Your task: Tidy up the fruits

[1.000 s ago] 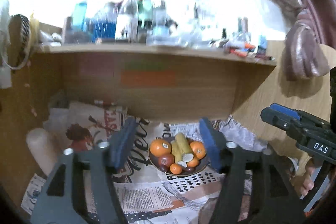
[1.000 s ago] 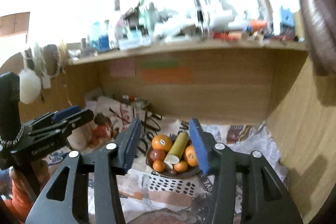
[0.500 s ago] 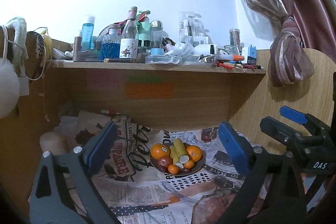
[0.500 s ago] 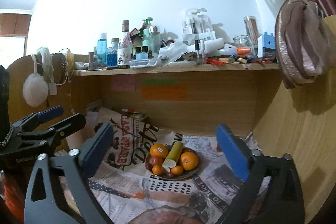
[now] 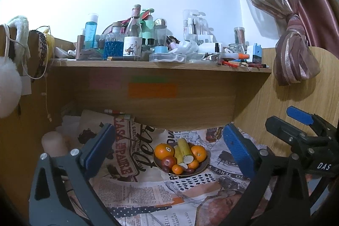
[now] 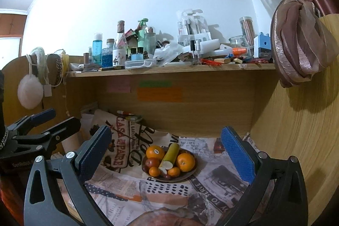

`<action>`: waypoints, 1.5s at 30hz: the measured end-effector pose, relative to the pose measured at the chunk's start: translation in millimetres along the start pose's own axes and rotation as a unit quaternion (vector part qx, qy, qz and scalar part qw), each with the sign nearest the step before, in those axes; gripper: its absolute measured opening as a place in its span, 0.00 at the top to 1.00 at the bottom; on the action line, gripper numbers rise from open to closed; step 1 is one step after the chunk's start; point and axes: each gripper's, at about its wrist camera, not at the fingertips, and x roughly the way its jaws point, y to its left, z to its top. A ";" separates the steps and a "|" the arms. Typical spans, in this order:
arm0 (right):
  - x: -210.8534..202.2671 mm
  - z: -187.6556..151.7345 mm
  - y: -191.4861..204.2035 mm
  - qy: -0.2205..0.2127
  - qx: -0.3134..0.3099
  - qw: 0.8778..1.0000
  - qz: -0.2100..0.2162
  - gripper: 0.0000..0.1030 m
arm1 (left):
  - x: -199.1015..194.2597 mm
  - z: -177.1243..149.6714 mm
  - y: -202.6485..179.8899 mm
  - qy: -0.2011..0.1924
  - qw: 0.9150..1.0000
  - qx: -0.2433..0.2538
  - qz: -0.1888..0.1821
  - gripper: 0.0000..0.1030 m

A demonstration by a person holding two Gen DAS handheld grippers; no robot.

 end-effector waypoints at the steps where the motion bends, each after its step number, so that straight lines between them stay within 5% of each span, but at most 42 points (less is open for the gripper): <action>1: 0.9 0.2 -0.5 0.001 0.001 1.000 0.000 0.00 | 0.2 -0.3 -0.2 0.000 1.000 0.000 0.000 0.00; 45: -5.3 3.4 -4.5 -0.006 -0.010 1.000 -0.006 0.00 | -0.8 -2.1 -10.8 0.007 1.000 0.000 -0.006 0.00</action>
